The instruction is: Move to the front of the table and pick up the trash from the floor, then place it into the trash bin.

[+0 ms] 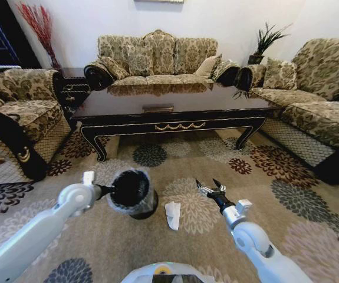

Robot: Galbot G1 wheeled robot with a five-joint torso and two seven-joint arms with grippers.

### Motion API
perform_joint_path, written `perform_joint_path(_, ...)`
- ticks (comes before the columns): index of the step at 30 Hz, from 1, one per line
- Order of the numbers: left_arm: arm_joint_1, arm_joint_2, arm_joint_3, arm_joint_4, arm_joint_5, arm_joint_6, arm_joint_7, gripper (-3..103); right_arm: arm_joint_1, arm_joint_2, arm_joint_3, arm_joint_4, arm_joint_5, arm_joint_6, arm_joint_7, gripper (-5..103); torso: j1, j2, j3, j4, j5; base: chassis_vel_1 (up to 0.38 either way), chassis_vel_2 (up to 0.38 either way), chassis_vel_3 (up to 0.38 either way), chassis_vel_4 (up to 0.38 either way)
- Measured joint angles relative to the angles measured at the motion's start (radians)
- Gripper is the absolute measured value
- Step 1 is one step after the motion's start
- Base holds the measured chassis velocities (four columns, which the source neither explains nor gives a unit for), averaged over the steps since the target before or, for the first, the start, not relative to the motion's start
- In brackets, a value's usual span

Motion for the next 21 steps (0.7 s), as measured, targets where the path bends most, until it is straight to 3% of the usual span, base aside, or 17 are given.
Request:
perform_joint_path(2,0.027,0.002,-0.050,0.042,0.012,0.000,0.049,2,0.010,0.032,-0.023,-0.083,-0.059,0.023,-0.020,100,0.000,0.000,0.000,-0.0011,-0.0007,0.000,0.000,0.000,0.000)
perform_joint_path(11,0.164,-0.017,-0.172,0.110,0.063,0.000,0.118,2,0.073,0.129,-0.116,-0.268,-0.126,0.045,-0.051,100,0.000,0.000,0.000,-0.0005,-0.0006,0.000,0.000,0.000,0.000)
perform_joint_path(21,0.224,-0.059,-0.196,0.088,0.093,0.000,0.130,2,0.113,0.197,-0.200,-0.418,-0.229,0.087,-0.074,100,0.000,0.000,0.000,-0.0009,-0.0004,0.000,0.000,0.000,0.000)
